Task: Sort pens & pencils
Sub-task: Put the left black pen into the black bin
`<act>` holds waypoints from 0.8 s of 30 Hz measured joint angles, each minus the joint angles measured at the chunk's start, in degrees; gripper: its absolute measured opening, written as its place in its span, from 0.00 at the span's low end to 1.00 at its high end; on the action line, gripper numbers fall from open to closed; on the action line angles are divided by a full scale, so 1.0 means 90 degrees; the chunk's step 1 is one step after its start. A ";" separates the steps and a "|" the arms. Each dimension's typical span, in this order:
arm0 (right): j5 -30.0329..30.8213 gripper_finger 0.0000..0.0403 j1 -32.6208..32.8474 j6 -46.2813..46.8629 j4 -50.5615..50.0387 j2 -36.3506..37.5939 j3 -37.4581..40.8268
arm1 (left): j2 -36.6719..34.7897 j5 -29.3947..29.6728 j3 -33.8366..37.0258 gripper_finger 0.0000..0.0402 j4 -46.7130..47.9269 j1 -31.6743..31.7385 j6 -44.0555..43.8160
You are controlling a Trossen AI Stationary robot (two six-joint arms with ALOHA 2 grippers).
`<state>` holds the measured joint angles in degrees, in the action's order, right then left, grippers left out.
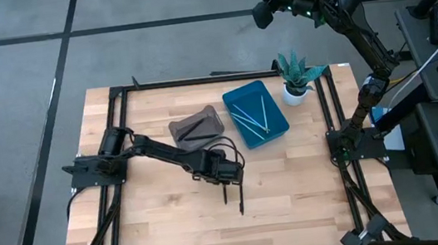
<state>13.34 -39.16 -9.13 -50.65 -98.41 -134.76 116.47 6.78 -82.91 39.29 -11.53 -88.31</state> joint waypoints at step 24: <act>-0.0163 0.23 0.0002 0.0000 0.0024 0.0000 0.0000 | 0.0444 0.0313 -0.0526 0.15 -0.0553 -0.0078 0.0443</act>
<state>11.88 -39.13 -9.13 -50.43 -98.41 -134.76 120.46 9.60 -87.65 34.31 -12.23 -84.33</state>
